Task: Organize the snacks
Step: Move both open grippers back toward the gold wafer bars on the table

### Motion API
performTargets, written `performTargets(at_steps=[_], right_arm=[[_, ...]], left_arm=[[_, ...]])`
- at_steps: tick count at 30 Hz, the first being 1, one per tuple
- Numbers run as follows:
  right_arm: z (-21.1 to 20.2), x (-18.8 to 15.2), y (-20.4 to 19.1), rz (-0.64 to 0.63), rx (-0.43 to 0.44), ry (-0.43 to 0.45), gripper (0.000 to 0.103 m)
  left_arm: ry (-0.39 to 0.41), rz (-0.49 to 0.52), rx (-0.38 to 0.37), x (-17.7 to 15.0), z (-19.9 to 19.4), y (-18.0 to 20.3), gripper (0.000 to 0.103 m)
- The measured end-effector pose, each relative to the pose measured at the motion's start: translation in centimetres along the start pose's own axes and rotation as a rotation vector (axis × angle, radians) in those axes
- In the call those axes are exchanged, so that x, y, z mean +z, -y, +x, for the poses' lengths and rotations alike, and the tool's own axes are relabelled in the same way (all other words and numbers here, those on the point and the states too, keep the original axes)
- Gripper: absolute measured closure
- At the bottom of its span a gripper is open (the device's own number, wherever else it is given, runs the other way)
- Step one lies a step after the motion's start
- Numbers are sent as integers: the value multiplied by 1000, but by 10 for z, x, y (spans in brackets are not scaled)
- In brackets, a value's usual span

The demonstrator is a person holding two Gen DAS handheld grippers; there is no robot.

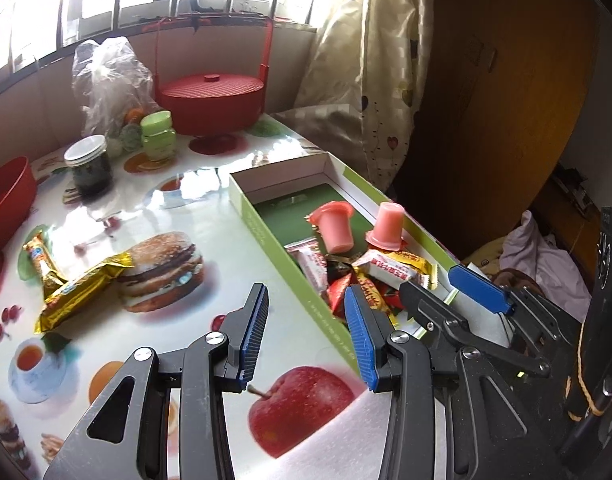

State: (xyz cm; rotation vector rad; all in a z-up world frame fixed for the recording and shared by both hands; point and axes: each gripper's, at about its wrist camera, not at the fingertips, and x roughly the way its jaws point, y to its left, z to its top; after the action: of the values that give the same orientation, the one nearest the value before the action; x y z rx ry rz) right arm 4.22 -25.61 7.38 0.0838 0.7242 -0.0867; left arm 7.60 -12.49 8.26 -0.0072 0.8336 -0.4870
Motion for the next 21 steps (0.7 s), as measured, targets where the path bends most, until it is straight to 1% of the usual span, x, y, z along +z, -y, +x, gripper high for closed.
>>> performTargets(at_steps=[14, 21], right_arm=[[1, 5, -23, -35, 25, 7, 50], [4, 10, -42, -63, 55, 5, 50]], left_arm=[[33, -52, 35, -7, -21, -29, 62], [48, -83, 70, -13, -32, -51, 62]])
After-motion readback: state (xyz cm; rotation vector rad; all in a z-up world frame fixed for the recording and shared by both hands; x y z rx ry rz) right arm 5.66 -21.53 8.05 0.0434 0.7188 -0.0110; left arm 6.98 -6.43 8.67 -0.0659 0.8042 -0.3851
